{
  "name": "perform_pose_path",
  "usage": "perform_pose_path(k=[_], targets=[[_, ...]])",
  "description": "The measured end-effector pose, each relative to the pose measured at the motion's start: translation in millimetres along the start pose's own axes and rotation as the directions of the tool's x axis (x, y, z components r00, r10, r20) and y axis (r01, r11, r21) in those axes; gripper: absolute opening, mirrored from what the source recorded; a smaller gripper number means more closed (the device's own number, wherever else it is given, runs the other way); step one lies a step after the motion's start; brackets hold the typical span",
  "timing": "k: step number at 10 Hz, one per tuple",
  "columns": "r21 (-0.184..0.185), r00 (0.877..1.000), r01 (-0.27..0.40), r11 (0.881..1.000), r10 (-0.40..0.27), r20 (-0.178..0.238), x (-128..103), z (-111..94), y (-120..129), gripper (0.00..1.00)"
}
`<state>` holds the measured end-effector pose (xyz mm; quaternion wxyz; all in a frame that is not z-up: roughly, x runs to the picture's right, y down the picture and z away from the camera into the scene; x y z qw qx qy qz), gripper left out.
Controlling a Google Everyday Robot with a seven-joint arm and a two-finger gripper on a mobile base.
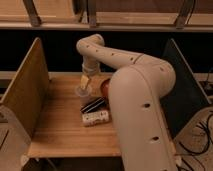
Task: Pick up the ceramic cup
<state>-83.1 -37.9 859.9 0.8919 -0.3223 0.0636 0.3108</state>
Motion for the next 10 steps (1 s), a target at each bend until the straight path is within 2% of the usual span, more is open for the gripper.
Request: perform_pose_path(k=[2, 5, 6, 8, 10], targets=[[-0.024, 1.000, 0.000, 1.000, 0.000, -0.012, -5.6, 12.3, 1.6, 0.80], [-0.021, 1.000, -0.002, 1.000, 0.002, -0.014, -3.2, 11.7, -0.2, 0.80], [-0.017, 1.000, -0.003, 1.000, 0.002, -0.014, -2.8, 9.8, -0.8, 0.80], [0.024, 0.999, -0.046, 0.999, 0.047, -0.028, 18.8, 2.2, -21.0, 0.80], [0.037, 0.998, -0.061, 0.997, 0.062, -0.028, 23.9, 5.1, -28.6, 0.80]])
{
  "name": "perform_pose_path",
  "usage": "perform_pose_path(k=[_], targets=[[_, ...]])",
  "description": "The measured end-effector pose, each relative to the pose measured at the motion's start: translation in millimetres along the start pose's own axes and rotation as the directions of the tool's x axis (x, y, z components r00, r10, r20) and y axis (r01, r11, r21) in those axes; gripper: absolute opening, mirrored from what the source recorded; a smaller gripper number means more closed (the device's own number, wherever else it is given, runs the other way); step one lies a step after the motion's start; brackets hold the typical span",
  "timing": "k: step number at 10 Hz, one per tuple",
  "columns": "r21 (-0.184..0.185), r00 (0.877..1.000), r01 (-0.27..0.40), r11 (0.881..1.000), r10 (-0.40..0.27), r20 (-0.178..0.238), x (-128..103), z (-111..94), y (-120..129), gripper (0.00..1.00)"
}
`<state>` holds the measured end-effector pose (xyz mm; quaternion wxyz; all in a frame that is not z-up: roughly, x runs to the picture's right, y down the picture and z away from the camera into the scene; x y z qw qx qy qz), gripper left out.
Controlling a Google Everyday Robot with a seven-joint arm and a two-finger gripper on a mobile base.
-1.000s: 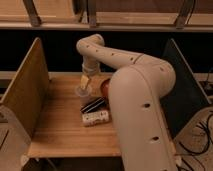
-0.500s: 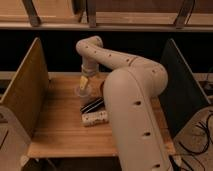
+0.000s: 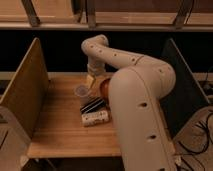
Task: Pick up the ceramic cup
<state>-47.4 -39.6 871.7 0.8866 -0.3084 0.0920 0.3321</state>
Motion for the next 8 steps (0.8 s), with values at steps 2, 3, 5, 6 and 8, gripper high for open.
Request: perform_pose_path(k=[2, 3, 5, 6, 8], targets=[[-0.013, 1.000, -0.004, 1.000, 0.004, 0.005, -0.8, 9.7, 1.5, 0.80], [-0.020, 1.000, -0.004, 1.000, 0.004, 0.011, -2.1, 12.5, 2.7, 0.80], [-0.043, 0.999, 0.019, 0.999, -0.017, 0.030, -13.3, 20.9, 10.8, 0.80], [-0.052, 0.999, 0.026, 0.998, -0.025, 0.036, -16.6, 24.6, 12.9, 0.80], [-0.098, 0.998, 0.052, 0.994, -0.049, 0.039, -24.8, 44.3, 21.7, 0.80]])
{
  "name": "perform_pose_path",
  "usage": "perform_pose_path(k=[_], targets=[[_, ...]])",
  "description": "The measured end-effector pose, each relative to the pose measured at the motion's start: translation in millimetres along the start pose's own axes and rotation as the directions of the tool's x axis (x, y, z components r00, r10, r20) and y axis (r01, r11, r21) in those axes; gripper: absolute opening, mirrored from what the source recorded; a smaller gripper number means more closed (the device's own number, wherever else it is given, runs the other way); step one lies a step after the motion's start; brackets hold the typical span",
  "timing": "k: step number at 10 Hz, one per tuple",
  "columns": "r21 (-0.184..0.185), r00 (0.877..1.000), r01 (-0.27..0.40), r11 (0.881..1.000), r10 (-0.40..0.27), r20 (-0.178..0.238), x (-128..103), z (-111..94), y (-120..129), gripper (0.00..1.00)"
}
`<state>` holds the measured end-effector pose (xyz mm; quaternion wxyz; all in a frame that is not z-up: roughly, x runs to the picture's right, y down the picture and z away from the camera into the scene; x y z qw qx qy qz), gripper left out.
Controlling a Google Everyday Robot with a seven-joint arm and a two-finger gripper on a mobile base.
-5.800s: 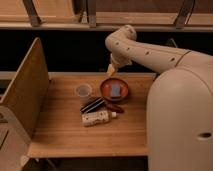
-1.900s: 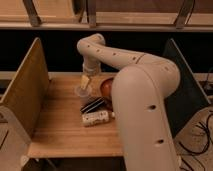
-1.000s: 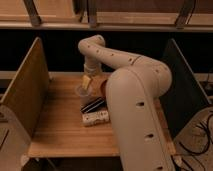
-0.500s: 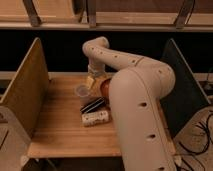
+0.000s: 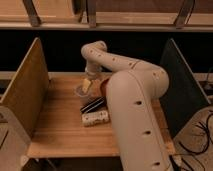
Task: Pick up the ceramic cup
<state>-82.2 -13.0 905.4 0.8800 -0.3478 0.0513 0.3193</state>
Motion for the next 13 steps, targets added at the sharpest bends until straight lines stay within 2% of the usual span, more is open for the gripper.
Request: perform_pose_path(k=[2, 5, 10, 12, 13], targets=[[-0.033, 1.000, 0.023, 0.999, -0.024, -0.012, -8.6, 18.5, 7.1, 0.79], [-0.069, 0.997, 0.073, 0.995, -0.074, -0.010, -23.2, 32.5, 13.5, 0.54], [-0.095, 0.994, 0.112, 0.989, -0.110, 0.024, -36.2, 17.5, 22.3, 0.03], [-0.086, 0.993, 0.114, 0.990, -0.111, 0.037, -36.4, 5.1, 21.2, 0.00], [-0.068, 0.992, 0.115, 0.991, -0.111, 0.052, -37.7, -6.2, 18.6, 0.00]])
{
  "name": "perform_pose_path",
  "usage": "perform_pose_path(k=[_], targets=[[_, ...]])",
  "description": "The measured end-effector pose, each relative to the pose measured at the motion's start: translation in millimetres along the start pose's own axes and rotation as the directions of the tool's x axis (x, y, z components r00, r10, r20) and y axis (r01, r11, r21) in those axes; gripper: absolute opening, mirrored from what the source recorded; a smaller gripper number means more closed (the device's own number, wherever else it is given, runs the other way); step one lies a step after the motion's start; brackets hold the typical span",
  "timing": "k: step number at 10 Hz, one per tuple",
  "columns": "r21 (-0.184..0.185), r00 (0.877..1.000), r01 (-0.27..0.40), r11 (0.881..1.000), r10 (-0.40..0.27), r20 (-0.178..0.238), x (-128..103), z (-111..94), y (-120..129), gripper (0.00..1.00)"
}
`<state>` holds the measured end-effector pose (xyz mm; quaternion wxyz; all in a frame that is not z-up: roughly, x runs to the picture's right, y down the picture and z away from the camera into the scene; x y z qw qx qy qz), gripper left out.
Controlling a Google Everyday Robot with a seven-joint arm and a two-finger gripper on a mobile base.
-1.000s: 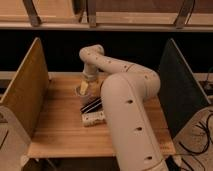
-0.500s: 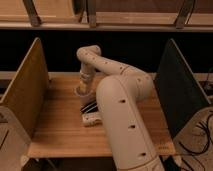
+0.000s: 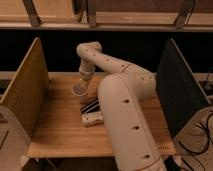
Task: Pick up the ceramic cup
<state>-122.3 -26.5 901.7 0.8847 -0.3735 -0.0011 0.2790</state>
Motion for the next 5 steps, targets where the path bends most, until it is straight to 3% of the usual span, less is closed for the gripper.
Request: perform_pose_path(k=[3, 4, 5], targets=[[0.074, 1.000, -0.004, 0.997, 0.002, 0.029, -0.9, -35.5, -9.4, 0.00], [0.114, 0.999, -0.017, 0.993, 0.012, 0.049, 0.5, -58.7, -15.3, 0.00], [0.130, 0.998, -0.028, 0.991, 0.020, 0.067, 1.4, -72.6, -17.9, 0.00]])
